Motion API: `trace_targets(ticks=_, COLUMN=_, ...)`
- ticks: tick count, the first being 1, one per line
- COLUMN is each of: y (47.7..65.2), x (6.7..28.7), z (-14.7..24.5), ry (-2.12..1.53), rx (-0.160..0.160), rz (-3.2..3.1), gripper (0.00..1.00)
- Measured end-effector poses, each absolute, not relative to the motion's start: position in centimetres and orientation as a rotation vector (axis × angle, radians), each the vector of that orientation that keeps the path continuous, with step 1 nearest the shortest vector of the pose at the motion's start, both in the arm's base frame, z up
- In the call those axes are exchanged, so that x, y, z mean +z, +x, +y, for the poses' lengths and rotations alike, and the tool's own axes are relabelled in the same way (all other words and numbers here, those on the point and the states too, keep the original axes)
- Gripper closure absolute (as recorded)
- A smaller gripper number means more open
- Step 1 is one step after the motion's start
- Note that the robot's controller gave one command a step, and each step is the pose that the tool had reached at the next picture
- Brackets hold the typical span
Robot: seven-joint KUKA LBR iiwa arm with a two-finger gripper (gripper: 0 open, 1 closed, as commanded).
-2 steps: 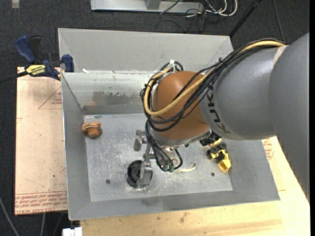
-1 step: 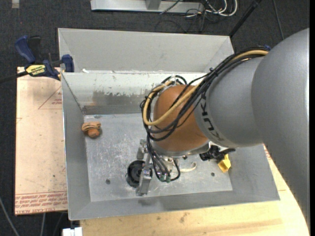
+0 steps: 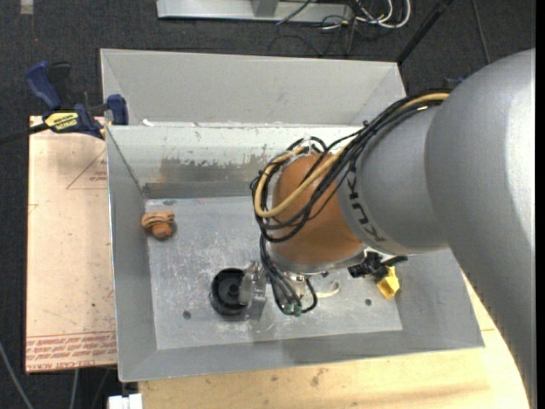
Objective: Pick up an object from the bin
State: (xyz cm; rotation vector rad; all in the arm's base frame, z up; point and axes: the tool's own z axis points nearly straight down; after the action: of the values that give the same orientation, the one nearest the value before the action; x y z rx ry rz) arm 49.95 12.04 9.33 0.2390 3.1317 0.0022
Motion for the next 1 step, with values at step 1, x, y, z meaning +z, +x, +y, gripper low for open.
trace_targets(ticks=1, y=49.91, x=9.32, z=12.05, ry=0.238, rx=0.002, rz=3.133, gripper=0.00)
